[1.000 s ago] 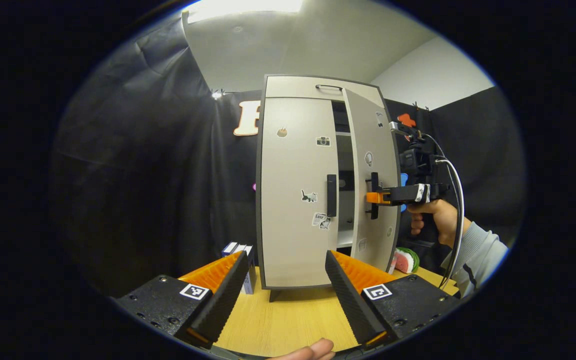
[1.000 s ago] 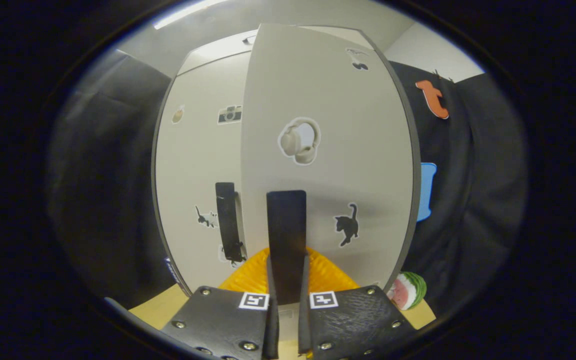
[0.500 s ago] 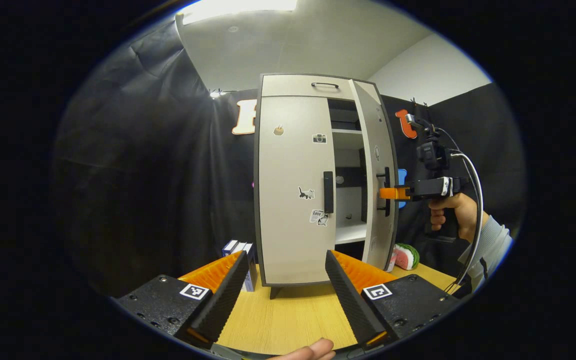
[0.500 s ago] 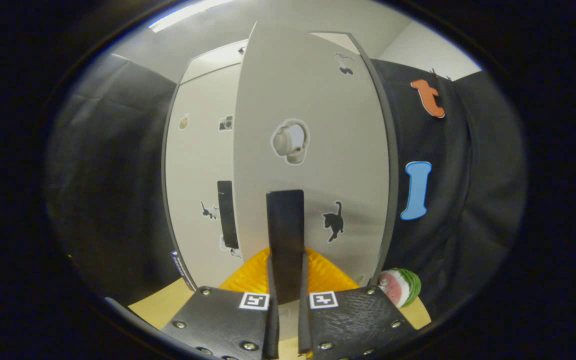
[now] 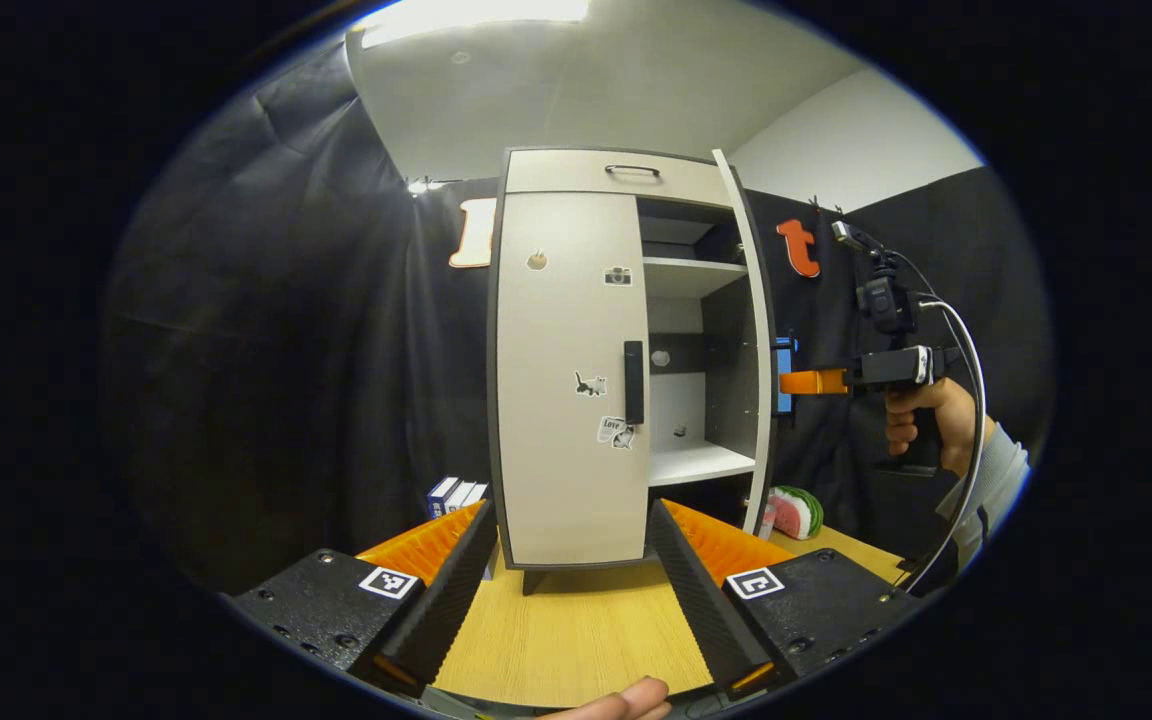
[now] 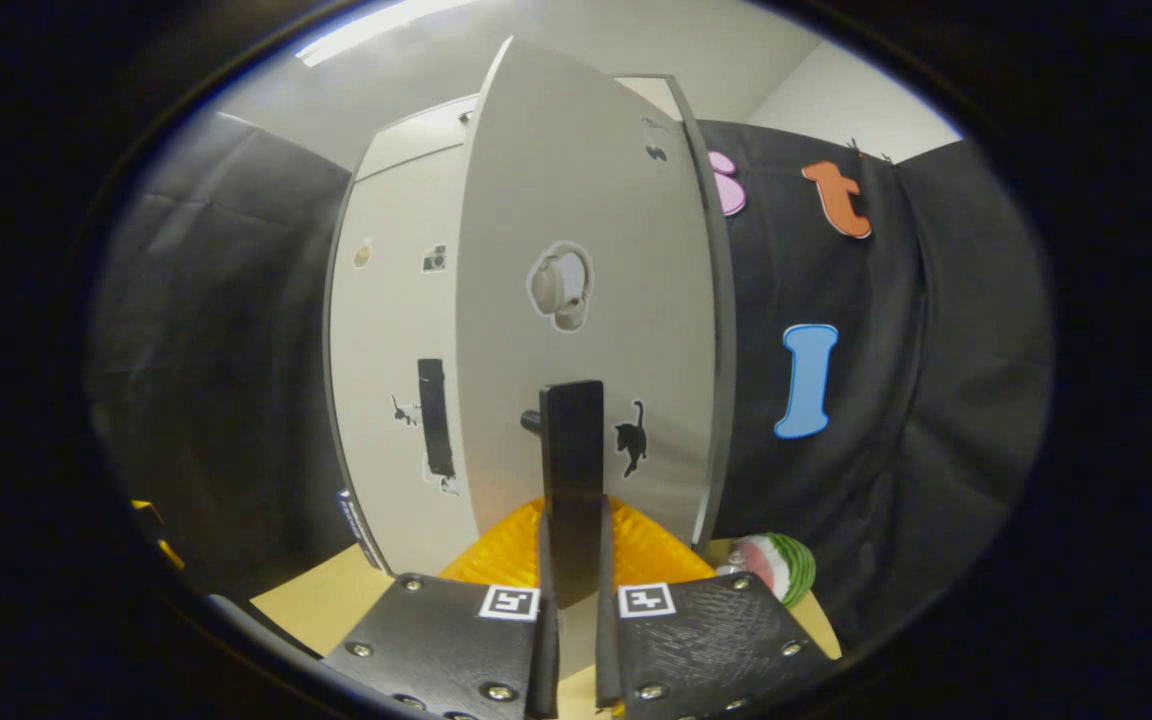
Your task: Open the right door of the double-door shoe cabinet with the right hand, and open the left door with the left hand.
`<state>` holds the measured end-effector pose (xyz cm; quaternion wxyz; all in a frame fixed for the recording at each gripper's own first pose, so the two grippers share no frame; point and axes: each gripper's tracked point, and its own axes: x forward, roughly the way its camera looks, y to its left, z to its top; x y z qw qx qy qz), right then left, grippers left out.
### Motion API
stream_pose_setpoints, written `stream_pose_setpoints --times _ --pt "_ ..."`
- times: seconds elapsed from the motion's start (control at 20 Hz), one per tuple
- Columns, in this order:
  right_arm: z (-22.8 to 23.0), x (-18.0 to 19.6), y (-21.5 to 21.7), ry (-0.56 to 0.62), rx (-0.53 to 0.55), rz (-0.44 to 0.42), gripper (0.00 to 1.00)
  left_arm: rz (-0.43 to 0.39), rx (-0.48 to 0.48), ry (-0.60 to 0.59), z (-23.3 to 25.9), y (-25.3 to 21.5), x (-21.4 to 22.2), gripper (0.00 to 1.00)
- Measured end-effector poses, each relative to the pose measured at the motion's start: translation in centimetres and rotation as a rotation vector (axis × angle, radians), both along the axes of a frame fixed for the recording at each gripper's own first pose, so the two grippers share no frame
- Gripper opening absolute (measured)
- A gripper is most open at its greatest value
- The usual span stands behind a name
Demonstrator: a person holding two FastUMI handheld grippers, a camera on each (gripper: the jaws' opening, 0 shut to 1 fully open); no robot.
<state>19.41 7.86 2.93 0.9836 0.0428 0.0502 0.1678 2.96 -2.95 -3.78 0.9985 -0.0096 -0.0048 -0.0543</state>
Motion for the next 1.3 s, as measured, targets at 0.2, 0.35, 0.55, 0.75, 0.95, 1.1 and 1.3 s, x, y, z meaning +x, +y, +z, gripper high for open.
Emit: stream_pose_setpoints --times 0.2,0.35,0.55,0.75,0.95,1.1,1.3 --pt "0.0 -0.3 -1.8 0.004 0.001 0.0 0.14 -0.04 -0.002 -0.01 0.0 -1.5 -0.3 0.93" --pt "0.0 -0.6 -3.4 -0.007 -0.009 -0.015 0.14 -0.05 -0.005 -0.008 -0.3 -2.1 0.2 0.95" --pt "-0.2 -0.4 -7.2 -0.005 -0.011 -0.093 0.05 -0.063 -0.001 0.009 -1.1 -3.2 1.0 0.96" --pt "-1.2 1.6 -13.1 0.018 0.039 -0.197 0.04 -0.077 0.006 0.017 -1.8 -4.6 2.1 0.96" --pt "-2.5 2.7 -13.2 0.072 0.24 -0.03 0.01 -0.091 0.011 0.024 -2.3 -5.8 3.1 0.95" --pt "-3.0 3.2 -13.1 0.028 0.105 -0.066 0.04 -0.079 0.025 0.034 -2.8 -5.8 3.6 0.95" --pt "-3.4 2.9 -12.7 0.017 0.05 -0.078 0.04 -0.061 0.023 0.042 -3.1 -5.3 4.3 0.96"
